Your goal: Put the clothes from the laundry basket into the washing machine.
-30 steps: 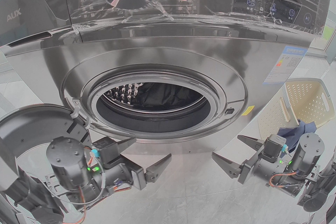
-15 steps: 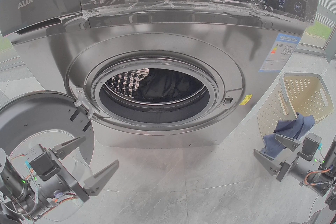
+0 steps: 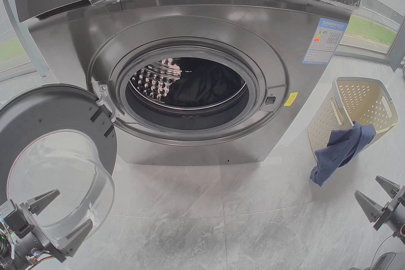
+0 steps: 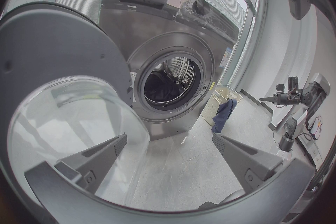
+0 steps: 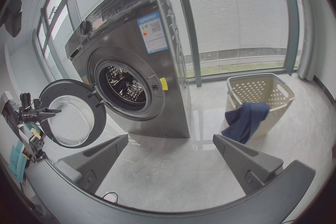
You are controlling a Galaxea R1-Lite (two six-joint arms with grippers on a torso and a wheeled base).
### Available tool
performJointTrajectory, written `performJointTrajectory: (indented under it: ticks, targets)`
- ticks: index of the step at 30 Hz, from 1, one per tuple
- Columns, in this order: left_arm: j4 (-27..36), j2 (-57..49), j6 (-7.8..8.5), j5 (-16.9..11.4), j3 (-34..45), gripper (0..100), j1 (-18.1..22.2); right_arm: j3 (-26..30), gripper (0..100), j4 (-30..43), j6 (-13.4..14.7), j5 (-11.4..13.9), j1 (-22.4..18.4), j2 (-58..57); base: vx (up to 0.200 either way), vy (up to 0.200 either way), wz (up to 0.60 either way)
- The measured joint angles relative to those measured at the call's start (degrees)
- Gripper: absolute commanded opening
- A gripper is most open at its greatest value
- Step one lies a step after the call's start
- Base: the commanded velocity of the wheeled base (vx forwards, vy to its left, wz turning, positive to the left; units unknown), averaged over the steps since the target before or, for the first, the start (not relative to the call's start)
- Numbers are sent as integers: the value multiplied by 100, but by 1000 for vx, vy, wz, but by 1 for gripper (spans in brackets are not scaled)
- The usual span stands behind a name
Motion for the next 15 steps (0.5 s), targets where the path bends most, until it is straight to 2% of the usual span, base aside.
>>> performJointTrajectory:
  ticks: [3,7,11,15]
  targets:
    - [510,-658,-10,-20,-2,100,179,0,100,466,-32,18,-356,-634,0,0,0]
    - [1213,-1412,-11,-78,0,100,491,0,100,764,-98,126,-830,-1251,-200,0,0]
    - [1763,-2086,-18,-189,0,100,902,-5,100,997,-166,268,-1248,-1707,0,0,0]
    - [2275,-2682,-27,-272,0,100,1309,-5,100,1610,-235,394,-1618,-2210,0,0,0]
